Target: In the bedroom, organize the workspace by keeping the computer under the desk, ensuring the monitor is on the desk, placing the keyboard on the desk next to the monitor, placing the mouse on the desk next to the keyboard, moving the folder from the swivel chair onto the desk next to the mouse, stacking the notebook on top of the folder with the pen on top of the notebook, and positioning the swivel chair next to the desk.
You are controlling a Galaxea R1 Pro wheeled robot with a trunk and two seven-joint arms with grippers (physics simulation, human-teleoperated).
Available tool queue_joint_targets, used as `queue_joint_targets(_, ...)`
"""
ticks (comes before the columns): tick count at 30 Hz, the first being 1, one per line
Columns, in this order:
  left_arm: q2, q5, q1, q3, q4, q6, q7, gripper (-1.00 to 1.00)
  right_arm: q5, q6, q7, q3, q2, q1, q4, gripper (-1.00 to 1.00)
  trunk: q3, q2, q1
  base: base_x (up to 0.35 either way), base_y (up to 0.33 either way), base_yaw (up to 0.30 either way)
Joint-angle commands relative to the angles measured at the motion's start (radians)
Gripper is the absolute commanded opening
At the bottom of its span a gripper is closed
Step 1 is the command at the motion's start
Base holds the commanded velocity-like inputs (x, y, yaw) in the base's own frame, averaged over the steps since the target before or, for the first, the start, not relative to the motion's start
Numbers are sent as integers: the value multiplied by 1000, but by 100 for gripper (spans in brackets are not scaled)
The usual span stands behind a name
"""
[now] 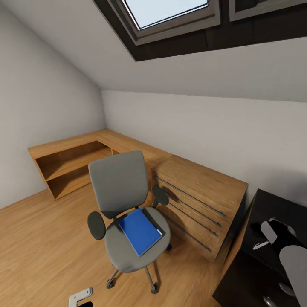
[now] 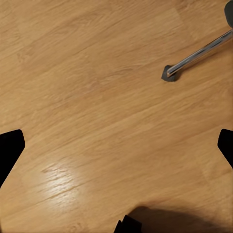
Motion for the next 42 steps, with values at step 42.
queue_joint_targets(42, -2, 7, -1, -7, 6, -24, 3, 100, 274, 69, -38, 84, 435, 61, -318, 100, -20, -1, 0, 0, 0, 169)
